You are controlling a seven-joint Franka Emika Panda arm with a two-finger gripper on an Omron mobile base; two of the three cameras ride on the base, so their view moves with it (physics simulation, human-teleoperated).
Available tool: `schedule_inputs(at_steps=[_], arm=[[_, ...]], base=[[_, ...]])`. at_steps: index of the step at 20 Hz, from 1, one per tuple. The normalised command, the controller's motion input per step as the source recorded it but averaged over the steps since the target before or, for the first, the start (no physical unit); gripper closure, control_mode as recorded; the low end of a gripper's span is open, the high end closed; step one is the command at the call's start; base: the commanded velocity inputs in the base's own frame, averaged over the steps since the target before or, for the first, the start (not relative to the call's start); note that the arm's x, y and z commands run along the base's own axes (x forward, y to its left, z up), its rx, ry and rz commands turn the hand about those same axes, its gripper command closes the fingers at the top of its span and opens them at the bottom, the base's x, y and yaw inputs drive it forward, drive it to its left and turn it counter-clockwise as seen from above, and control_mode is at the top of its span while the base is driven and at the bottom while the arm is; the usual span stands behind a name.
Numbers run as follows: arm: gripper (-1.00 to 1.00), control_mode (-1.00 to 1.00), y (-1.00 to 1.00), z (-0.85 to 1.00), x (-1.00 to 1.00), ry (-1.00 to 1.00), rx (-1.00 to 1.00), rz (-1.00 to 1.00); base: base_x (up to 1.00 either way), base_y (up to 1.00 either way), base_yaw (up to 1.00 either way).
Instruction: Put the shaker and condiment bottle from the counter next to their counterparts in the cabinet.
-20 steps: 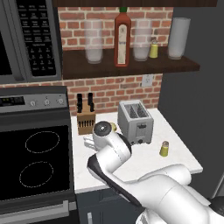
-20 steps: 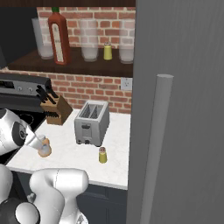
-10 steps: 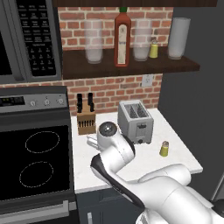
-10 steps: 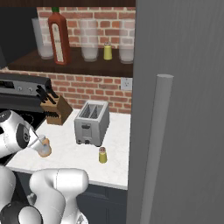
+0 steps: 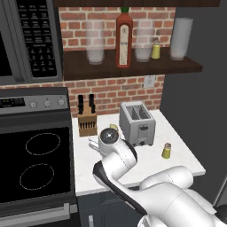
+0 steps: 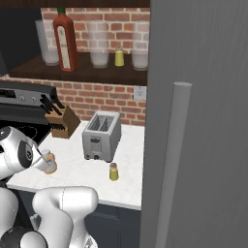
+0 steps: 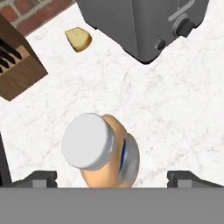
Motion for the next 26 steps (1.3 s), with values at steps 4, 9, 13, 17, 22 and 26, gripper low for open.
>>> schedule_inputs(at_steps=[4,9,13,17,22,26], arm=[[-1.00,-1.00,0.00,-0.07,0.06,-0.03,0.00,-0.05],[-1.00,-1.00,0.00,-0.08,0.07,-0.02,0.00,-0.06],[1.00,-1.00,0.00,-0.11,0.06,-0.01,0.00,-0.05],[1.00,-1.00,0.01,-0.11,0.15,0.00,0.00,-0.03],[1.00,-1.00,0.08,-0.01,0.06,0.05,-0.02,-0.01],[1.00,-1.00,0.03,-0.01,0.12,0.00,-0.01,-0.02]], base=[[0.00,0.00,0.00],[0.00,0.00,0.00],[0.00,0.00,0.00],[0.00,0.00,0.00],[0.00,0.00,0.00],[0.00,0.00,0.00]])
